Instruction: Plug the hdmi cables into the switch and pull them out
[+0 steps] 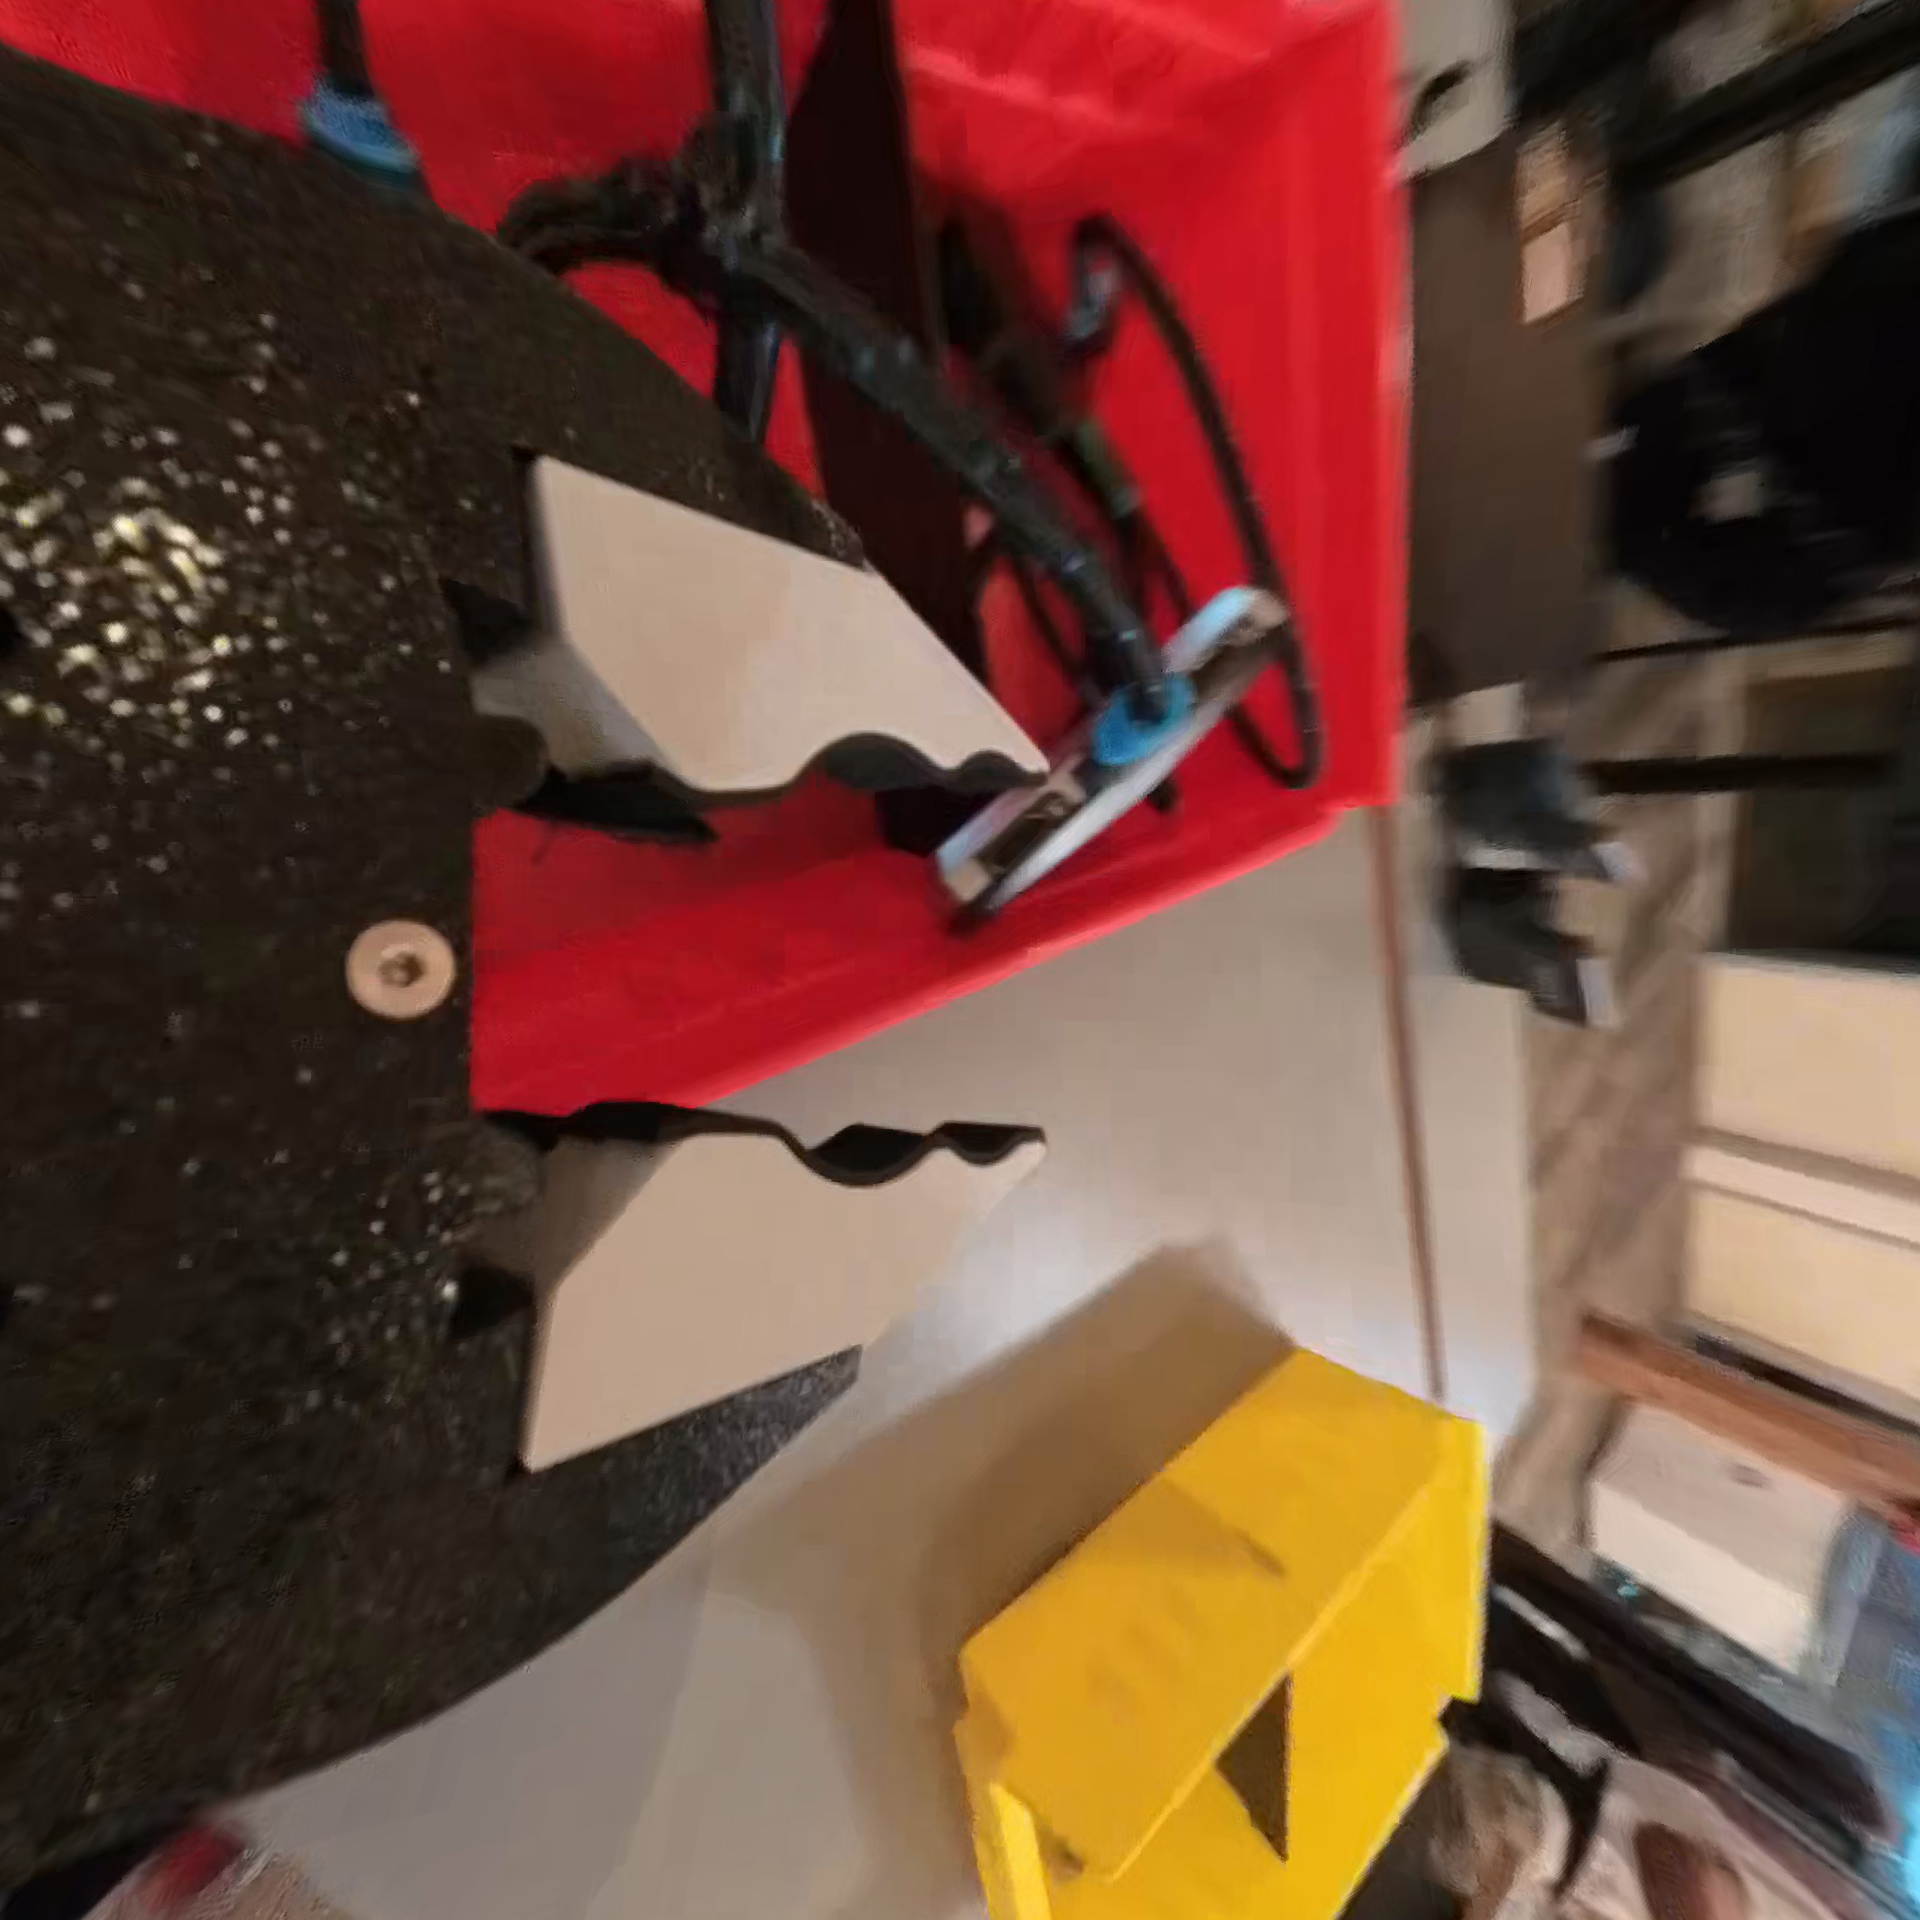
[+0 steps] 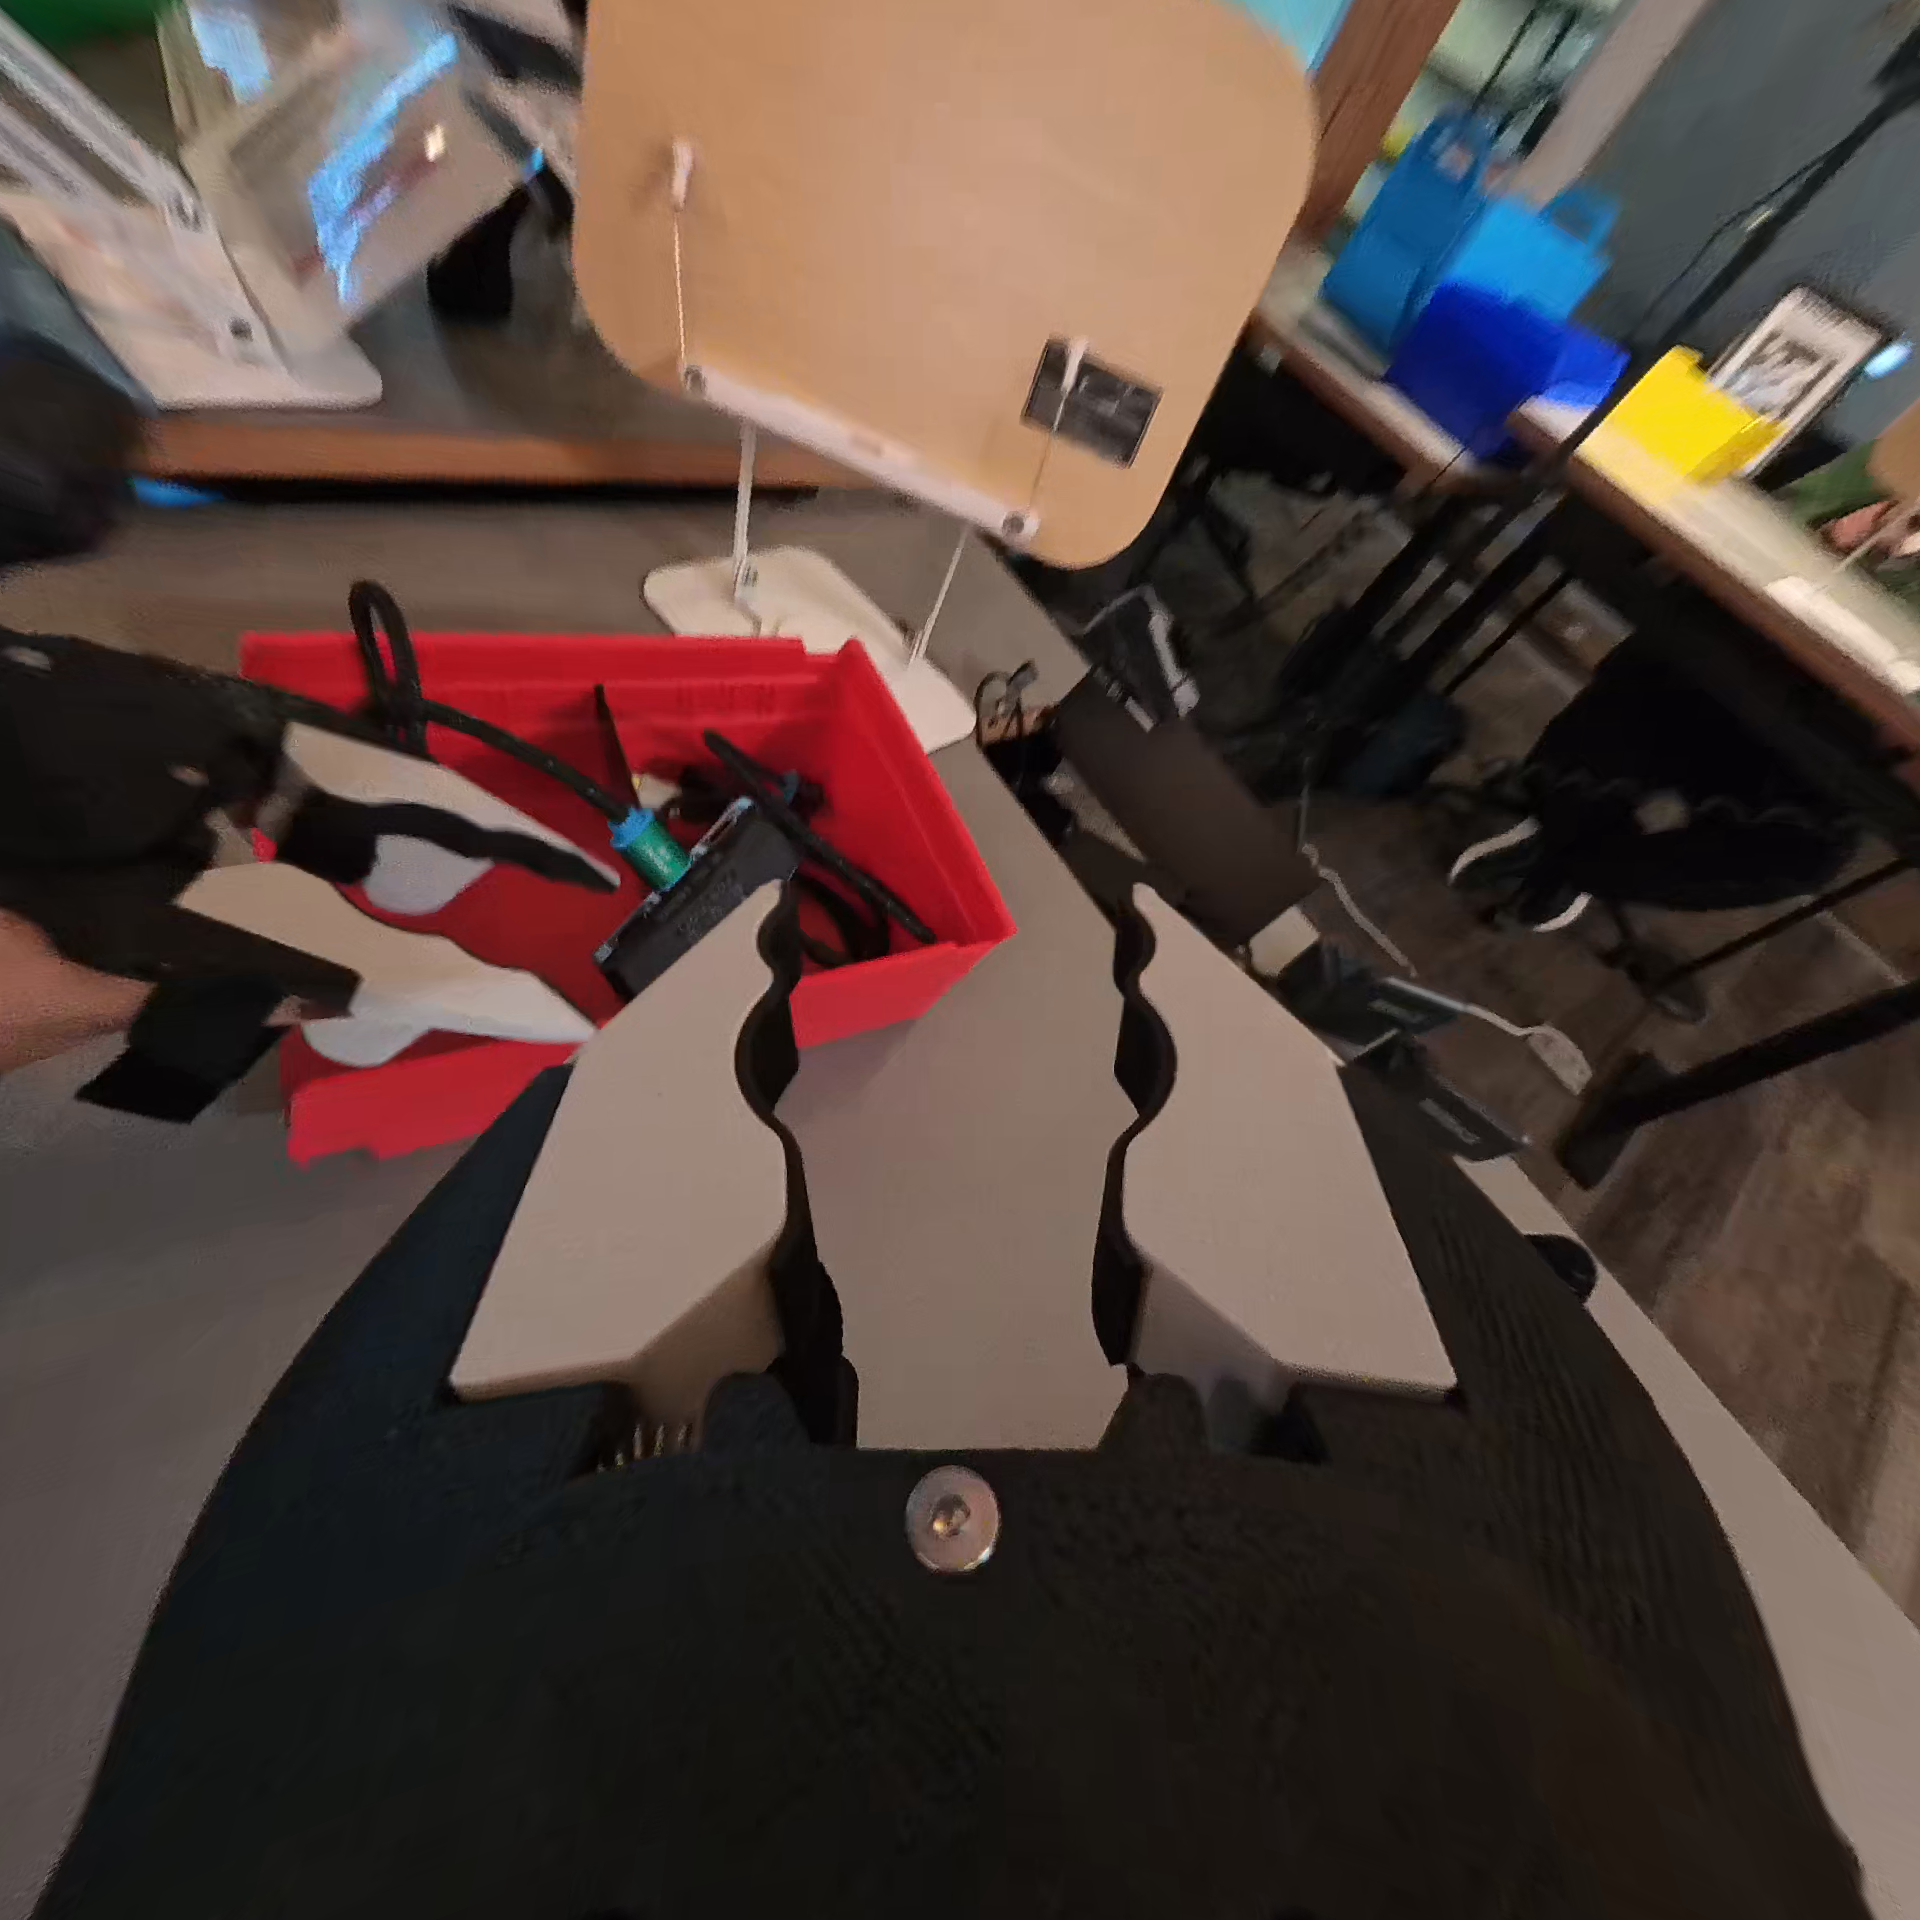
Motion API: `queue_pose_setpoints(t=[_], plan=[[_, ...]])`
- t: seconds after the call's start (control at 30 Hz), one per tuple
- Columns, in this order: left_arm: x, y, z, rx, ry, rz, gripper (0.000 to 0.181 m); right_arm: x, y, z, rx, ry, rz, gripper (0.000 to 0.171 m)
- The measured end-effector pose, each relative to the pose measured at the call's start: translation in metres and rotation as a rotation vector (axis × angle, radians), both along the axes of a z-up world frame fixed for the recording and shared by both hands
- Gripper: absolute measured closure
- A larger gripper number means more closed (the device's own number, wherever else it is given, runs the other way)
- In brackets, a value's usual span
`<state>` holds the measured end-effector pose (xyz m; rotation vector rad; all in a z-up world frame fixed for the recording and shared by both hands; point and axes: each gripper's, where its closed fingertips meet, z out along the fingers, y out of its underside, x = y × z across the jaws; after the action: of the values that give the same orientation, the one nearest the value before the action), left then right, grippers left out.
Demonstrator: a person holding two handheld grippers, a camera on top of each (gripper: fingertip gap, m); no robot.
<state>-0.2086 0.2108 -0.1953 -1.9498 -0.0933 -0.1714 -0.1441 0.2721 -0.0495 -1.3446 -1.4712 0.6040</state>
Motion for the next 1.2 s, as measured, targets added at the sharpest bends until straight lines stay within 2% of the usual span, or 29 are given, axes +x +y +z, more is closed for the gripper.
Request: queue_pose_setpoints(t=[0.07,0.3,0.4,0.47,0.63,0.83,1.0,1.2], plan=[[-0.001,0.000,-0.015,-0.075,-0.084,-0.005,0.109,0.012,-0.003,0.006,0.011,0.095,-0.012,0.115],[-0.037,0.010,-0.016,-0.099,0.051,0.170,0.124,0.051,-0.001,0.008,-0.044,0.309,-0.017,0.121],[-0.045,0.014,-0.014,-0.089,0.011,0.190,0.135,0.060,0.006,0.011,-0.039,0.311,-0.019,0.121],[-0.050,0.016,-0.017,-0.089,0.007,0.196,0.149,0.067,0.009,0.014,-0.039,0.329,-0.017,0.122],[-0.050,0.024,-0.018,-0.060,-0.079,0.153,0.158,0.072,0.009,0.017,-0.081,0.362,0.020,0.124],[-0.053,0.029,-0.022,-0.072,-0.001,0.159,0.158,0.070,0.006,0.013,-0.097,0.345,0.059,0.125],[-0.061,0.016,0.017,0.137,0.099,0.226,0.160,0.071,0.002,0.015,-0.088,0.353,0.084,0.126],[-0.064,-0.014,0.107,0.387,0.312,0.294,0.163,0.083,0.002,0.031,-0.042,0.428,0.079,0.129]])
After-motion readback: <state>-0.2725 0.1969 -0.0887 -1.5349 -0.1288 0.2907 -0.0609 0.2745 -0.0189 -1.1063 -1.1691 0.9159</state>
